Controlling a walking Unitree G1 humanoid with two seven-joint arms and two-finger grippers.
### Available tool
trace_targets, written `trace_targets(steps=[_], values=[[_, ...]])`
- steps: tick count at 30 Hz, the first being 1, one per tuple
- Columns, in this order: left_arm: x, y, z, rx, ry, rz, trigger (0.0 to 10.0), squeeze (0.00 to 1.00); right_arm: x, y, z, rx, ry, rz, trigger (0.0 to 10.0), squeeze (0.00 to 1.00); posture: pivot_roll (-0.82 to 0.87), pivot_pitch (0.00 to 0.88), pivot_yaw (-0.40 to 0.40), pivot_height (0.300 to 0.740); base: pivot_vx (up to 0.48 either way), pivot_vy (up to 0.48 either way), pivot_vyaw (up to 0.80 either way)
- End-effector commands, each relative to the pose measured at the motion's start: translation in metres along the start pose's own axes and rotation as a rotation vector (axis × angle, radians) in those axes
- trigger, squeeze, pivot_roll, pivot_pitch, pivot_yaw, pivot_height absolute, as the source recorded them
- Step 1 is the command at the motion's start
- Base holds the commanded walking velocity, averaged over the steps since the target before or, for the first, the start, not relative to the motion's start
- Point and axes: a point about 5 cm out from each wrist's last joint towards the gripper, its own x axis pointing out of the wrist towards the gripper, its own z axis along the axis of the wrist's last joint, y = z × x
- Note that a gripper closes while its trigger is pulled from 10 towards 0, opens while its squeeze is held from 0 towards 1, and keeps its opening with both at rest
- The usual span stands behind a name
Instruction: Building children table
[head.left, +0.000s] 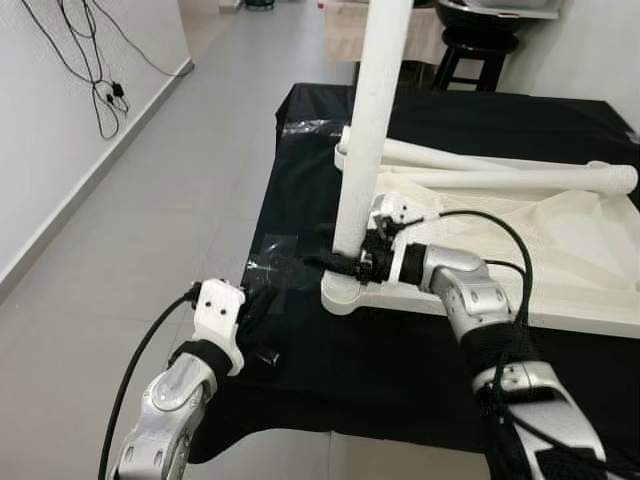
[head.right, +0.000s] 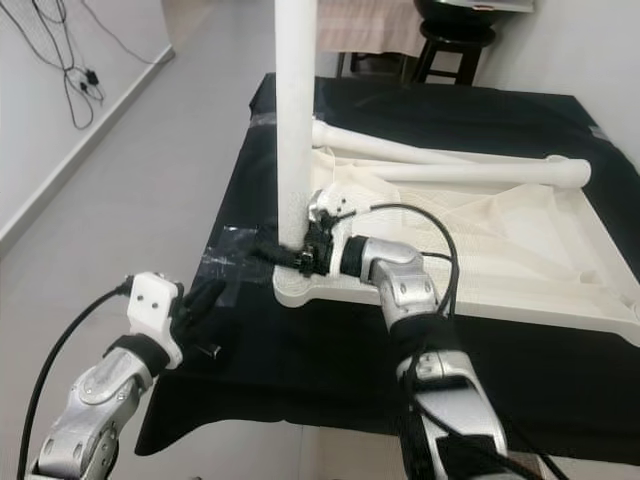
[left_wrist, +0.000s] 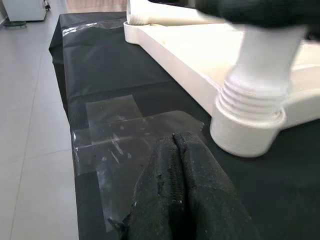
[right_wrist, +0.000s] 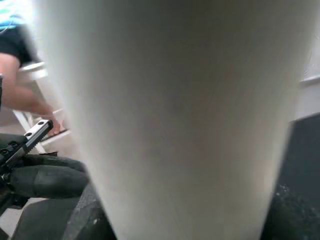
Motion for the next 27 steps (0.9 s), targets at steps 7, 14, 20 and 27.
trace_targets(steps=[7, 14, 20, 27], values=[[-0.003, -0.001, -0.004, 0.002, 0.025, 0.004, 10.0, 0.0, -0.02, -0.002, -0.008, 0.02, -0.011, 0.006, 0.0, 0.0, 0.13, 0.091, -0.075, 0.74, 0.0, 0.0, 0.0], [-0.005, 0.001, -0.004, -0.004, 0.022, 0.005, 10.0, 0.0, -0.016, 0.024, -0.052, 0.048, 0.066, -0.609, 0.0, 0.0, 0.1, 0.103, -0.079, 0.74, 0.0, 0.0, 0.0], [-0.002, 0.005, -0.006, -0.004, 0.029, 0.0, 10.0, 0.0, -0.005, 0.059, -0.046, -0.077, 0.123, -0.74, 0.0, 0.0, 0.07, 0.087, -0.058, 0.74, 0.0, 0.0, 0.0], [-0.001, 0.006, -0.007, -0.008, 0.026, 0.028, 10.0, 0.0, 0.003, 0.056, -0.058, 0.048, 0.153, -0.707, 0.0, 0.0, 0.1, 0.071, -0.097, 0.74, 0.0, 0.0, 0.0]])
